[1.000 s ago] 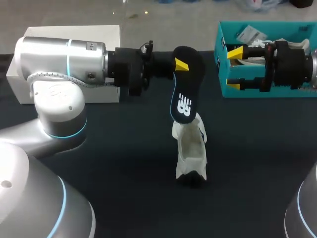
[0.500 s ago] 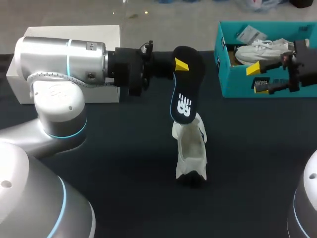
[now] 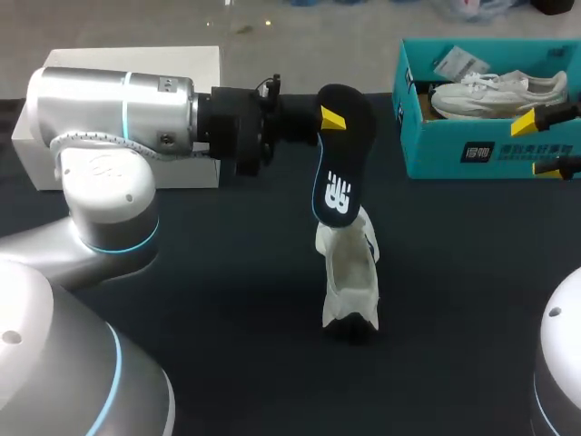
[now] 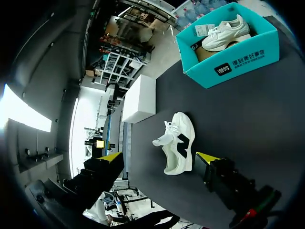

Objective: Take the shoe out of the shoebox, open the shoe tongue, remove and reinsert the insole, then place the shoe into the shoebox

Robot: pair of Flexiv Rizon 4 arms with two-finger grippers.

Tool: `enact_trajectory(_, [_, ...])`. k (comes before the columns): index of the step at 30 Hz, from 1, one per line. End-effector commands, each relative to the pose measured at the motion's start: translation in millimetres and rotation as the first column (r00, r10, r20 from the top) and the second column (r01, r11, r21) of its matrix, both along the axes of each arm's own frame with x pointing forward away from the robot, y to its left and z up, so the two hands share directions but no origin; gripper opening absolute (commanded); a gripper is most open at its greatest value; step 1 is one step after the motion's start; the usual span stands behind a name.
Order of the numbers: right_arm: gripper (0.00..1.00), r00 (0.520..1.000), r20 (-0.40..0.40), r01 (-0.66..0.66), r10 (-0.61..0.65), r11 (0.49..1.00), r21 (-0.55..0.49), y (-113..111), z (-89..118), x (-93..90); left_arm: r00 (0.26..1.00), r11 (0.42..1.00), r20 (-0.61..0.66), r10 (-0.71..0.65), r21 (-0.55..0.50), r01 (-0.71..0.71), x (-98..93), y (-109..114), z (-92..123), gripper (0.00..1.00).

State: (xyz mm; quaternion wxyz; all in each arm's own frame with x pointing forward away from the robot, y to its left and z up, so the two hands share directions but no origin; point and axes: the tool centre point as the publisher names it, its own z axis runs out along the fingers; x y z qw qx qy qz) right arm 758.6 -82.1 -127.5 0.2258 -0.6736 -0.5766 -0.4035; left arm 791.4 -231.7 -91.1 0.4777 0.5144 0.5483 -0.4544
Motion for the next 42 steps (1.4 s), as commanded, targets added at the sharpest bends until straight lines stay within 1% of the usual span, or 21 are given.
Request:
enact_trajectory(1, [1.00,0.998,-0.003,0.061,-0.061,0.997,-0.039,-2,3,-8.9,1.000,1.000,0.001,0.003,0.002,-0.003,-0.5,-1,0,0.00])
enact_trajectory(14, [1.00,0.998,-0.003,0.061,-0.061,0.997,-0.039,-2,3,-8.9,1.000,1.000,0.001,0.003,0.002,-0.003,-0.5,-1,0,0.00])
enact_trajectory(15, [1.00,0.998,-0.003,0.061,-0.061,0.997,-0.039,-2,3,-8.9,0.996,0.998,-0.085,0.001,-0.057,-0.006,-5.0,-2,1,0.00])
enact_trajectory(18, [1.00,0.998,-0.003,0.061,-0.061,0.997,-0.039,-2,3,-8.9,0.974,0.997,-0.228,-0.004,-0.073,-0.013,-16.2,-1,-4,0.00])
enact_trajectory(21, [1.00,0.998,-0.003,0.061,-0.061,0.997,-0.039,-2,3,-8.9,0.920,0.994,-0.389,-0.037,-0.110,-0.006,-33.3,4,-12,0.00])
enact_trajectory(23, [1.00,0.998,-0.003,0.061,-0.061,0.997,-0.039,-2,3,-8.9,0.890,0.996,-0.455,-0.036,-0.090,-0.006,-42.6,8,-17,0.00])
enact_trajectory(25, [1.00,0.998,-0.003,0.061,-0.061,0.997,-0.039,-2,3,-8.9,0.867,0.999,-0.498,-0.029,-0.053,0.003,-50.8,13,-23,0.00])
enact_trajectory(27, [1.00,0.998,-0.003,0.061,-0.061,0.997,-0.039,-2,3,-8.9,0.837,0.999,-0.546,-0.038,-0.052,0.011,-56.9,16,-26,0.00])
enact_trajectory(28, [1.00,0.998,-0.003,0.061,-0.061,0.997,-0.039,-2,3,-8.9,0.830,1.000,-0.558,-0.026,-0.027,0.012,-60.5,19,-28,0.00])
enact_trajectory(30, [1.00,0.998,-0.003,0.061,-0.061,0.997,-0.039,-2,3,-8.9,0.805,0.999,-0.592,-0.041,-0.013,0.041,-66.3,24,-32,0.00])
enact_trajectory(33, [1.00,0.998,-0.003,0.061,-0.061,0.997,-0.039,-2,3,-8.9,0.753,0.993,-0.655,-0.066,0.029,0.112,-75.9,29,-41,0.00])
enact_trajectory(35, [1.00,0.998,-0.003,0.061,-0.061,0.997,-0.039,-2,3,-8.9,0.701,0.982,-0.708,-0.083,0.061,0.178,-85.0,31,-49,0.00])
enact_trajectory(36, [1.00,0.998,-0.003,0.061,-0.061,0.997,-0.039,-2,3,-8.9,0.680,0.983,-0.729,-0.079,0.058,0.176,-88.8,32,-51,0.00])
enact_trajectory(38, [1.00,0.998,-0.003,0.061,-0.061,0.997,-0.039,-2,3,-8.9,0.644,0.986,-0.759,-0.097,0.016,0.167,-93.1,33,-53,0.00])
enact_trajectory(42, [1.00,0.998,-0.003,0.061,-0.061,0.997,-0.039,-2,3,-8.9,0.644,0.986,-0.759,-0.097,0.016,0.167,-93.1,33,-53,0.00])
